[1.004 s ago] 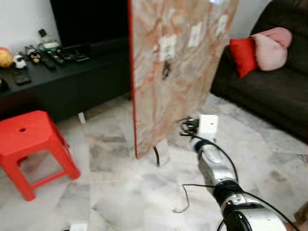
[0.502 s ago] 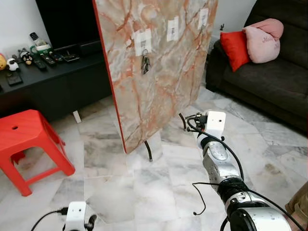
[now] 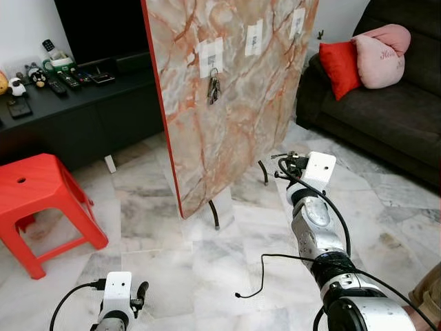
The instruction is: Hang keys on a hook
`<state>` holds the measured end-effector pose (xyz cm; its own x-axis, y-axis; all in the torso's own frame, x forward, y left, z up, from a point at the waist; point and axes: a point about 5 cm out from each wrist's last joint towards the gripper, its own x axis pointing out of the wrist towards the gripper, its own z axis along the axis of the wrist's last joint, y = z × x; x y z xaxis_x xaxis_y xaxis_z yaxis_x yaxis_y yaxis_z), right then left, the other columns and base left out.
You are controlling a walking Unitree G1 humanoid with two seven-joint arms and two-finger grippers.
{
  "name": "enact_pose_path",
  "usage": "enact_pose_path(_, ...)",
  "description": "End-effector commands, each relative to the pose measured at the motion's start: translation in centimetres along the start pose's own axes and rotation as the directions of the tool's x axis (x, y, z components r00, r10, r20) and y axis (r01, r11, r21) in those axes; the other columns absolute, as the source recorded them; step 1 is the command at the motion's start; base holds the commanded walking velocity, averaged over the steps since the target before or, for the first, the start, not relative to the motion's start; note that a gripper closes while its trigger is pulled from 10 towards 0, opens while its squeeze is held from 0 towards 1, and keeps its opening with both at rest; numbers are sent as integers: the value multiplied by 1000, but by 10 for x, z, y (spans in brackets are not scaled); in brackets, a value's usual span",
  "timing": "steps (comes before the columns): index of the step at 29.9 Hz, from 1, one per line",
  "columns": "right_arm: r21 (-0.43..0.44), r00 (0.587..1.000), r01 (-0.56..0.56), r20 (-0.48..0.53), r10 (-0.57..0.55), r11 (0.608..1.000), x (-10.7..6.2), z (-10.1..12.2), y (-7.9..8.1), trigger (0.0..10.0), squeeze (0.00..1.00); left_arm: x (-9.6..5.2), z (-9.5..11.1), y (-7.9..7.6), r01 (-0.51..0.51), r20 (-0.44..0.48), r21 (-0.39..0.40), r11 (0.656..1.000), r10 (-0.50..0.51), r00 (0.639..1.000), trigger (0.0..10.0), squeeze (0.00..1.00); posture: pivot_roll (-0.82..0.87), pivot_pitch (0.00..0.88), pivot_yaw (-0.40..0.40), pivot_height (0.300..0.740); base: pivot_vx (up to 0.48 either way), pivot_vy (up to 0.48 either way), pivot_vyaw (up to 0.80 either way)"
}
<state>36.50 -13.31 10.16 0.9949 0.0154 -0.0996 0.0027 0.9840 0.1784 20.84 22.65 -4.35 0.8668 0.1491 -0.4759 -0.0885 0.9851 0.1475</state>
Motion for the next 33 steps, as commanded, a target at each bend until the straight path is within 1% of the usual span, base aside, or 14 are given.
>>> enact_pose_path(1,-134,990,-133,-59,126,982,6,7,13,10000,0,1,13,1,-5,78,4,1000,5,997,10000,0,72,21,-99,740,0,0,0)
enact_pose_path(7,-282,935,-352,-149,321,893,8,14,23,10000,0,3,59,14,-34,252,47,998,21,967,10000,0,74,24,-101,740,0,0,0)
enact_pose_path(12,-322,909,-413,-210,361,852,10,16,22,10000,0,4,83,13,-6,310,76,997,-18,951,10000,0,80,17,-108,740,0,0,0)
enact_pose_path(14,-328,853,-515,-285,437,792,8,14,26,10000,0,2,98,3,106,315,120,987,-139,939,10000,0,76,16,-109,740,0,0,0)
enact_pose_path(15,-328,853,-515,-285,437,792,8,14,26,10000,0,2,98,3,106,315,120,987,-139,939,10000,0,76,16,-109,740,0,0,0)
enact_pose_path(16,-332,805,-588,-334,491,738,5,10,29,10000,0,-2,102,-1,184,296,164,969,-226,928,10000,0,69,15,-111,740,0,0,0)
enact_pose_path(17,-332,805,-588,-334,491,738,5,10,29,10000,0,-2,102,-1,184,296,164,969,-226,928,10000,0,69,15,-111,740,0,0,0)
enact_pose_path(18,-351,747,-661,-394,536,663,0,5,30,10000,0,-7,107,-3,276,276,196,941,-323,905,10000,0,72,17,-117,740,0,0,0)
enact_pose_path(21,-334,678,-730,-460,573,596,-5,-2,28,10000,0,-16,114,-8,407,230,264,875,-467,854,10000,0,80,13,-123,740,0,0,0)
enact_pose_path(22,-330,649,-757,-479,591,564,-7,-3,28,10000,0,-23,119,-12,480,206,287,829,-543,814,10000,0,78,14,-123,740,0,0,0)
enact_pose_path(24,-323,631,-772,-487,604,547,-8,-2,29,10000,0,-27,121,-15,522,189,298,799,-585,789,10000,0,77,9,-124,740,0,0,0)
enact_pose_path(25,-309,603,-795,-498,624,521,-10,-2,31,10000,0,-31,123,-19,566,162,306,765,-628,761,10000,0,77,8,-125,740,0,0,0)
enact_pose_path(29,-283,545,-837,-506,668,468,-13,-2,36,10000,0,-35,123,-30,639,126,302,707,-694,709,10000,0,77,0,-129,740,0,0,0)
enact_pose_path(33,-263,502,-865,-488,714,428,-15,2,42,10000,0,-36,125,-36,673,133,285,683,-723,678,10000,0,75,0,-132,740,0,0,0)
